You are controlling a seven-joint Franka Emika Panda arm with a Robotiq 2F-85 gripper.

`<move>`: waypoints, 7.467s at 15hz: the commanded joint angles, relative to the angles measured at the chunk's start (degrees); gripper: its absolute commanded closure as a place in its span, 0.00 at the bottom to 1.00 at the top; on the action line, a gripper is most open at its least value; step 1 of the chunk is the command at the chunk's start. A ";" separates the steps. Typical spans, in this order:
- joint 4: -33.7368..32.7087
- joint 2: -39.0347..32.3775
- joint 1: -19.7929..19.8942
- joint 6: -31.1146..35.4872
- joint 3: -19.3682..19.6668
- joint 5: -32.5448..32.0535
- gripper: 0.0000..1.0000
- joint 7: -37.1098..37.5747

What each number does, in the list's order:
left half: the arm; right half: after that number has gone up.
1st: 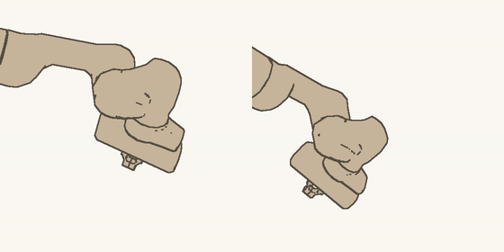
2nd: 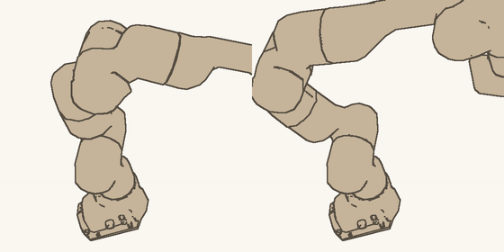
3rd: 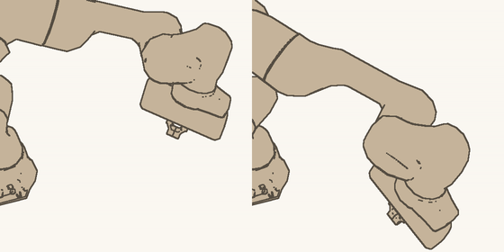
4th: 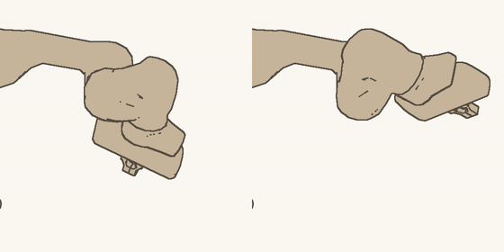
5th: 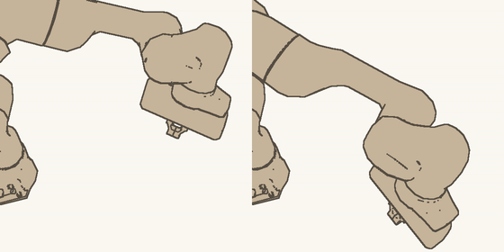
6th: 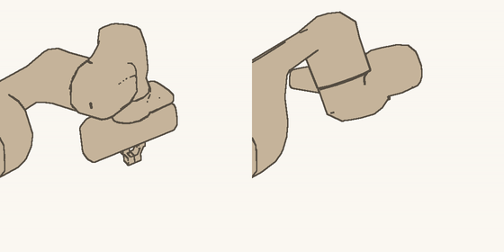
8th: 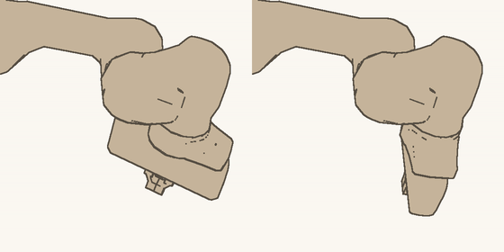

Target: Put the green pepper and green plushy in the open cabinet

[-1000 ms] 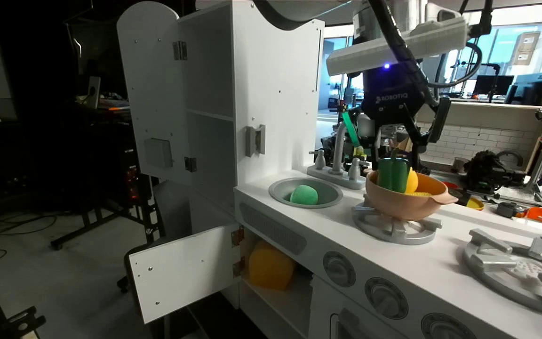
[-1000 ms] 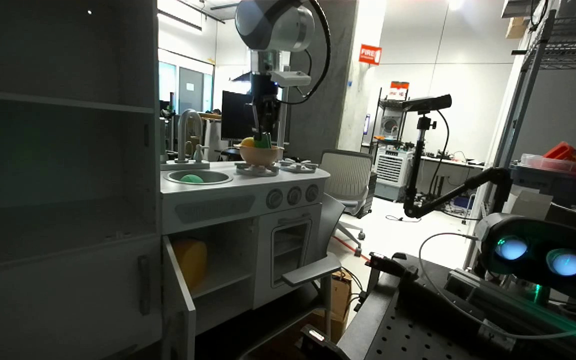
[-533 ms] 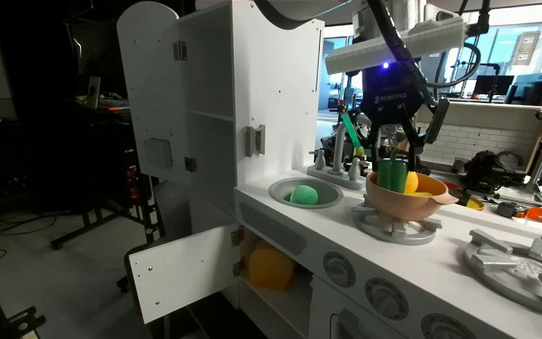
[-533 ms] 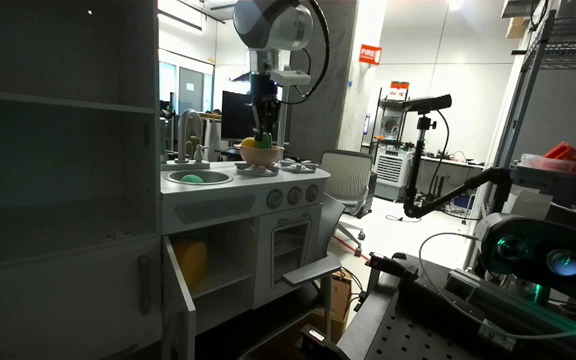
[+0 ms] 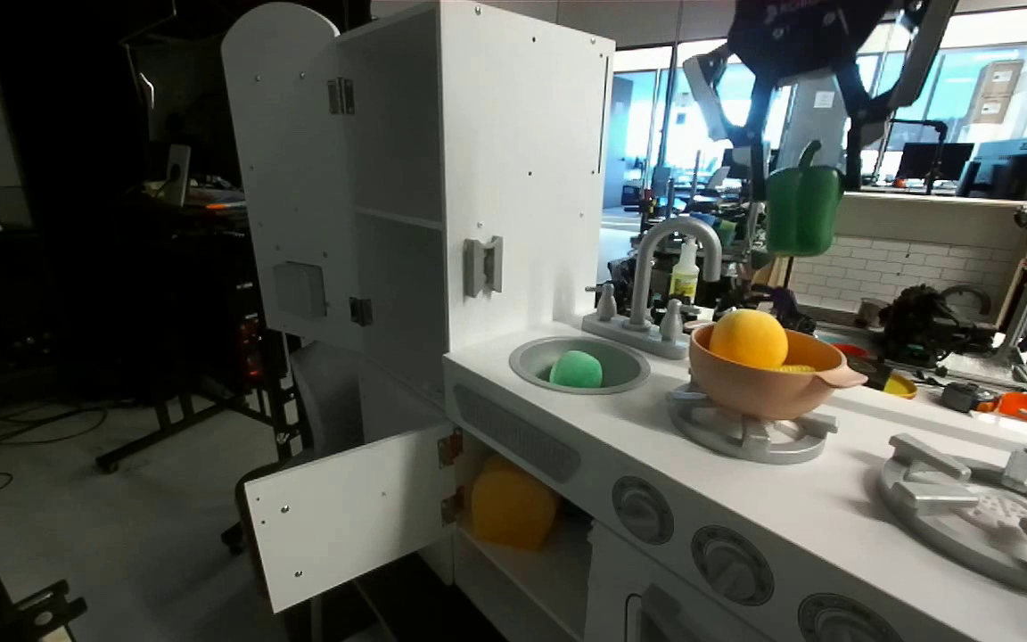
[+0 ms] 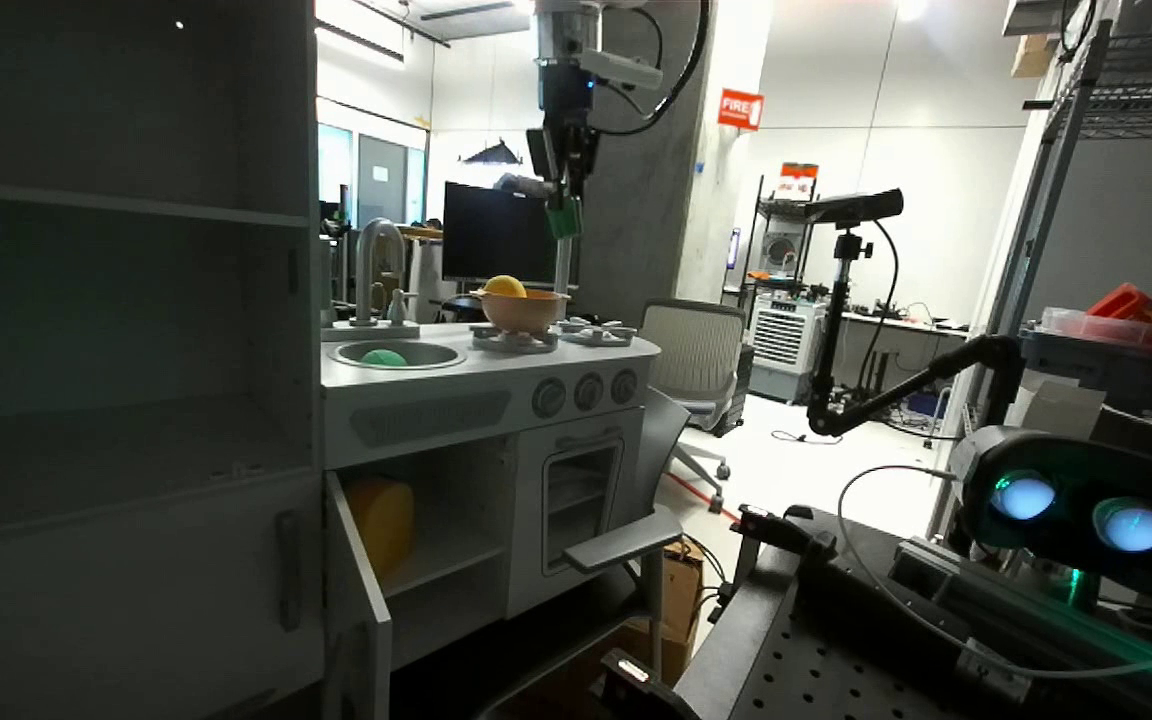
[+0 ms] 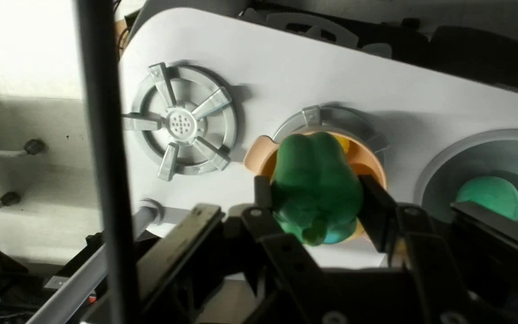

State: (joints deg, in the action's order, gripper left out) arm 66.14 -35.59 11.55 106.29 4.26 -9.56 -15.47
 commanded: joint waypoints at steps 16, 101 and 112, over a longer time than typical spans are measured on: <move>62.78 31.01 -1.63 24.72 0.99 -1.74 0.75 -2.24; 39.71 -29.42 -24.66 98.67 11.36 11.91 0.00 8.56; 66.32 2.67 -18.70 88.92 9.18 0.18 0.00 2.23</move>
State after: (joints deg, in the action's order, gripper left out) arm 125.54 -44.03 -11.04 198.36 15.92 -6.08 -10.81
